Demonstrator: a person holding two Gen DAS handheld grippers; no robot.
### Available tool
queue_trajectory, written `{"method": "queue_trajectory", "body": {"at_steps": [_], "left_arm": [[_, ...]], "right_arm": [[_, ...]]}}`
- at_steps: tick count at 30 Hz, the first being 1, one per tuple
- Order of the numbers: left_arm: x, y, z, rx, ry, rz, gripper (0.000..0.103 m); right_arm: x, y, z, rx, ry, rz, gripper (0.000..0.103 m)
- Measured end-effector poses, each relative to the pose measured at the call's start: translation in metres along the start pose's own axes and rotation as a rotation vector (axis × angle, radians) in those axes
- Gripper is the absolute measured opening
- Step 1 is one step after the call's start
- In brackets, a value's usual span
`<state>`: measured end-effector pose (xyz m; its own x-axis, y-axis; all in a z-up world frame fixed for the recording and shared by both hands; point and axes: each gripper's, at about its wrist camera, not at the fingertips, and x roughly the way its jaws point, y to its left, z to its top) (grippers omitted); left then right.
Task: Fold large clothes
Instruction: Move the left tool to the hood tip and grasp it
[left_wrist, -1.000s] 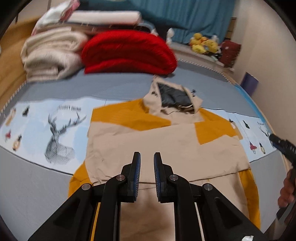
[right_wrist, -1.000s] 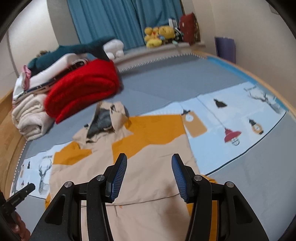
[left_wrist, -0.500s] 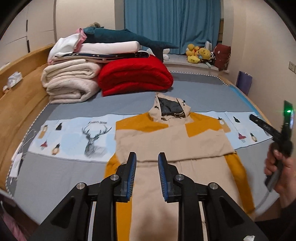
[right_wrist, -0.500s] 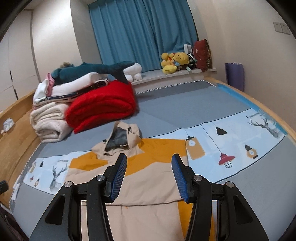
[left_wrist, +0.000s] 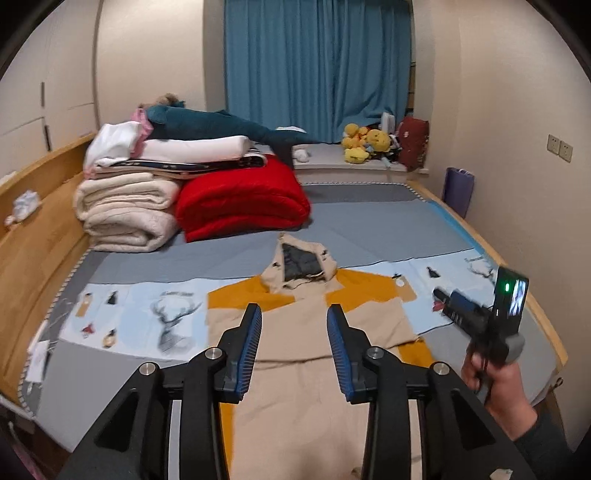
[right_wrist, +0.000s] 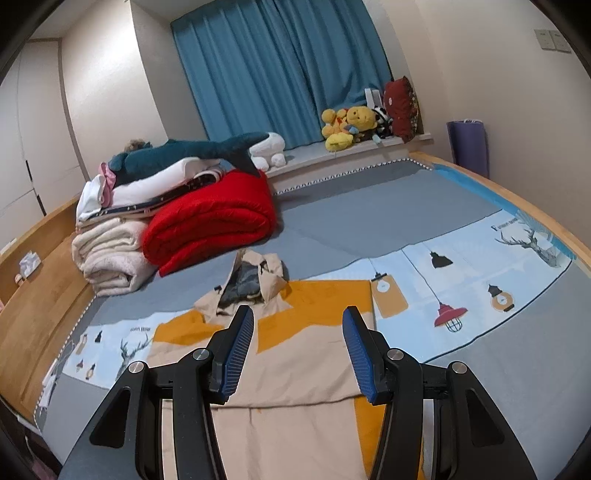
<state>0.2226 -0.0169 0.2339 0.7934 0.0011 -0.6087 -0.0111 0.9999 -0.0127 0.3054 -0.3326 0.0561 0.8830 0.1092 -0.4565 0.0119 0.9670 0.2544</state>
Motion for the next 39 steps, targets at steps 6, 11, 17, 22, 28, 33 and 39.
{"method": "queue_trajectory", "body": {"at_steps": [6,11,17,22,28,33,39], "left_arm": [[0.106,0.008,0.015,-0.026,0.059,0.031,0.034],[0.219,0.021,0.025,-0.016,0.108,0.073,0.034],[0.34,0.035,0.04,-0.043,0.164,0.097,0.033],[0.432,0.049,0.049,-0.123,0.246,0.072,0.033],[0.535,0.058,0.053,-0.217,0.35,0.008,0.033],[0.593,0.065,0.066,-0.242,0.361,0.03,0.041],[0.645,0.074,0.075,-0.285,0.372,0.084,0.045]], "right_arm": [[0.027,-0.006,-0.005,-0.023,0.088,-0.023,0.039],[0.058,-0.011,-0.005,-0.043,0.174,-0.075,0.028],[0.102,-0.015,-0.012,-0.097,0.253,-0.112,0.028],[0.134,-0.025,-0.022,-0.08,0.327,-0.141,0.028],[0.151,-0.029,-0.021,-0.08,0.336,-0.163,0.013],[0.16,-0.039,-0.018,-0.039,0.341,-0.196,0.012],[0.172,-0.045,-0.022,0.014,0.382,-0.203,0.014]]}}
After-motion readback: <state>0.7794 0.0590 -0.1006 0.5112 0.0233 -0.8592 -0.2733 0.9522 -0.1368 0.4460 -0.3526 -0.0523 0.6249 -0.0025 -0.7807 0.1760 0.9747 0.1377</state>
